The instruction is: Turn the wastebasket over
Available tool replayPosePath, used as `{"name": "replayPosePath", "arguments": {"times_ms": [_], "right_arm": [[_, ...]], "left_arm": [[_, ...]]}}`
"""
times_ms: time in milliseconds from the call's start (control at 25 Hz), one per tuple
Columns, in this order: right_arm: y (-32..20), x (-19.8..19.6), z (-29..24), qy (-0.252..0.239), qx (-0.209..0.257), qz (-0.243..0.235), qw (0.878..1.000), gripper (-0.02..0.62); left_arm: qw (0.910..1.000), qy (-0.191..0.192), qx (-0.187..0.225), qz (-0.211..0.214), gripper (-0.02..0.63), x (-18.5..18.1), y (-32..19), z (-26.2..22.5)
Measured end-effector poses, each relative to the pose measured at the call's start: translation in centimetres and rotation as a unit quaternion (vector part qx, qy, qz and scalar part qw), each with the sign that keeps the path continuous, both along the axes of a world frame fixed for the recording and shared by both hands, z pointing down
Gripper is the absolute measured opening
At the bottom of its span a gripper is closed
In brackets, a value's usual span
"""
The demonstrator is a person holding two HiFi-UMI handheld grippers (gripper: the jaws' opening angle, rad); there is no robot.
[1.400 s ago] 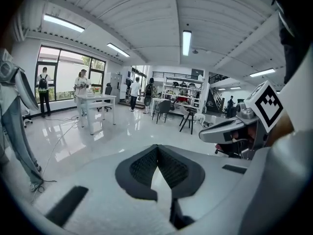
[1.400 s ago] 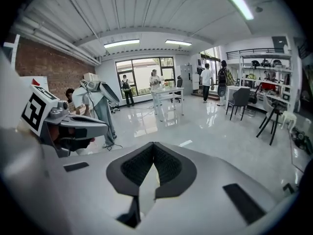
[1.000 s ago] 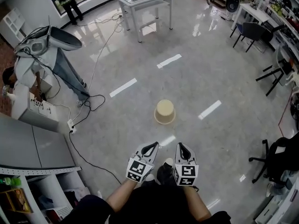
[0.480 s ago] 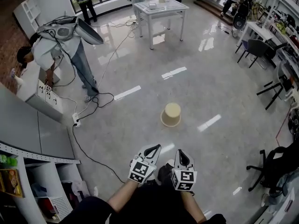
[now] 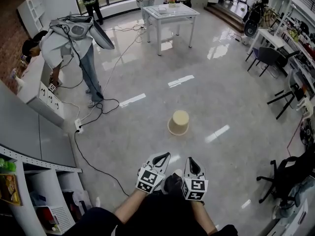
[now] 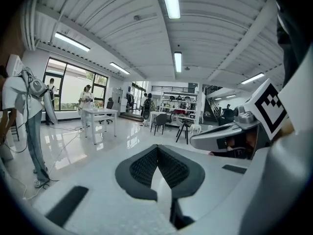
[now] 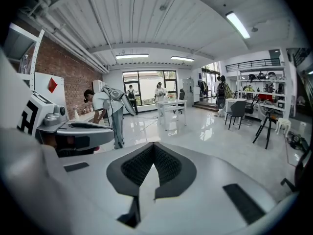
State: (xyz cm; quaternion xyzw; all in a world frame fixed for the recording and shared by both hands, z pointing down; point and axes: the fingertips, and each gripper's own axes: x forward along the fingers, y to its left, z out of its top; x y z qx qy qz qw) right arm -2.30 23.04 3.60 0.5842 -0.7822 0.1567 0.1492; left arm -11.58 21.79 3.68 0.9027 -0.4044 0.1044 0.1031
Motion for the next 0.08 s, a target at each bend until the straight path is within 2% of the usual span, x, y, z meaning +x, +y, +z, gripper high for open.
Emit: {"name": "replayPosePath", "arguments": {"times_ms": [80], "right_arm": [[0.36,-0.27,0.12,0.002,-0.001,-0.004,1.000,0.010]], "left_arm": [[1.0000,0.001,-0.002,-0.001,0.008,0.05,0.26,0.15]]}}
